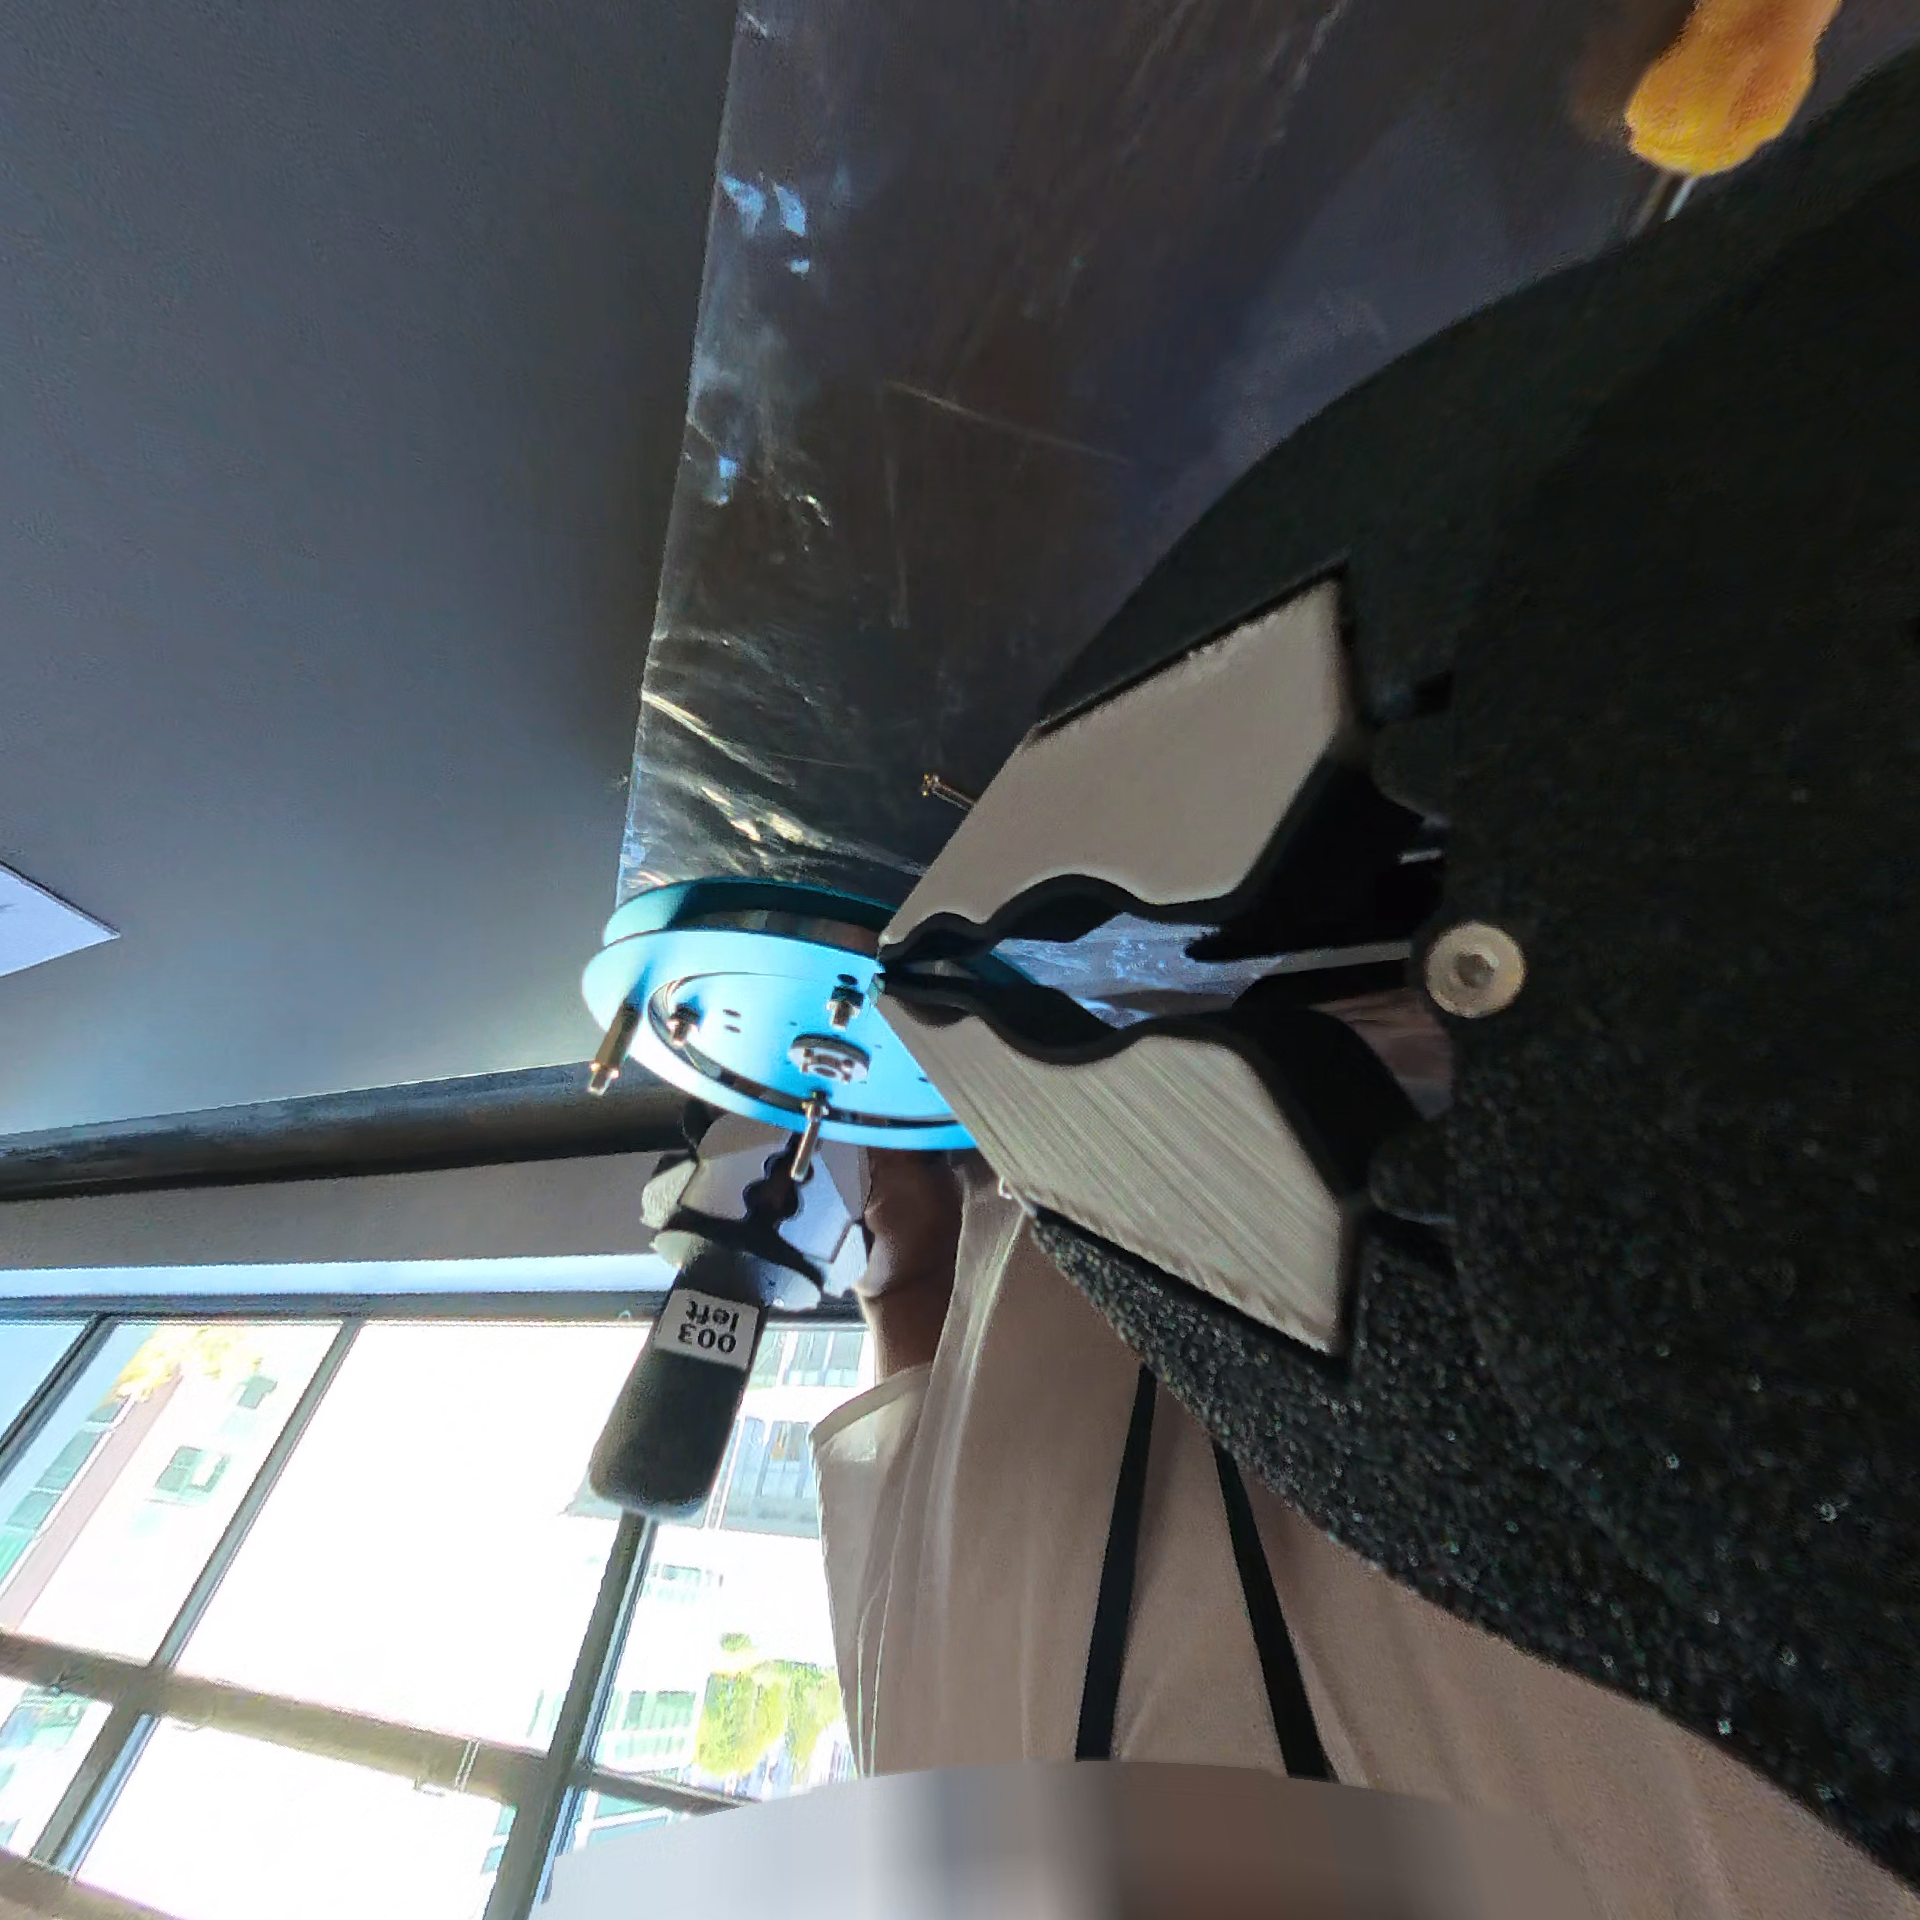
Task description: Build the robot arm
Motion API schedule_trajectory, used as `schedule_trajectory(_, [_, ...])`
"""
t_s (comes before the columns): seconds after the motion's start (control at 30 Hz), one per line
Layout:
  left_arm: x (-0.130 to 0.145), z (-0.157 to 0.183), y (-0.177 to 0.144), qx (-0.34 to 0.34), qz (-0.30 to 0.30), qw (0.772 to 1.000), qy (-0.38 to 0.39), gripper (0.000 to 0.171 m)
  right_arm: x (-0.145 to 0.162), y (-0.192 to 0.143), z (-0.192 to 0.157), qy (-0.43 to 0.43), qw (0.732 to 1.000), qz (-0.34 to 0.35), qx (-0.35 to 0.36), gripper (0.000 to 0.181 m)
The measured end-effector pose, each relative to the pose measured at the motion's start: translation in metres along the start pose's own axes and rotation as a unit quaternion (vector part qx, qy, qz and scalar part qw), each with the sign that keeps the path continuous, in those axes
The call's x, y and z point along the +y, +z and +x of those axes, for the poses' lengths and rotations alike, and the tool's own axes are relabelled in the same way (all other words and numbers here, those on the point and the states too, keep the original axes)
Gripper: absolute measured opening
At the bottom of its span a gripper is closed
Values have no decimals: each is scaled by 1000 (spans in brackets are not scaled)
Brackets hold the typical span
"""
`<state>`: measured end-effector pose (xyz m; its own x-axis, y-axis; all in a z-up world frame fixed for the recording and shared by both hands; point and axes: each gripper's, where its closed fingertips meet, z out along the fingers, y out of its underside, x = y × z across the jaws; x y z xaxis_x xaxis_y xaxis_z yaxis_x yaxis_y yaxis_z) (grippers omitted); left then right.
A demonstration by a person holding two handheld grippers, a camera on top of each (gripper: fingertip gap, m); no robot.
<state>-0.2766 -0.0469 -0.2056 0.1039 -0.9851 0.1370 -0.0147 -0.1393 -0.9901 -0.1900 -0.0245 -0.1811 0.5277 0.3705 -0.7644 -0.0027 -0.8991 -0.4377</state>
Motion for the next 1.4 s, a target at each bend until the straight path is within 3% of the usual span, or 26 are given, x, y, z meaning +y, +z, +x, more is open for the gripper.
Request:
schedule_trajectory(0.27, [17,-4,4,-7,3,999,-51,0,-12,6,8,54,995,-8,-81,0])
schedule_trajectory(0.67, [9,2,7,2,14,998,-54,0,-5,11,38,43,998,-30,-27,0])
schedule_trajectory(1.07, [8,0,8,-1,13,998,-64,0,-9,7,43,20,1000,-24,-3,0])
schedule_trajectory(1.17, [8,0,8,0,13,998,-67,0,-19,-5,48,-30,998,7,62,9])
schedule_trajectory(1.23, [8,0,8,0,13,997,-70,0,-33,-22,45,-114,983,49,137,12])
schedule_trajectory(1.3, [8,-1,8,0,13,997,-70,0,-39,-27,12,-225,957,89,163,16])
schedule_trajectory(1.4, [8,-2,9,-3,13,997,-71,0,-11,7,-43,-337,927,92,140,21])
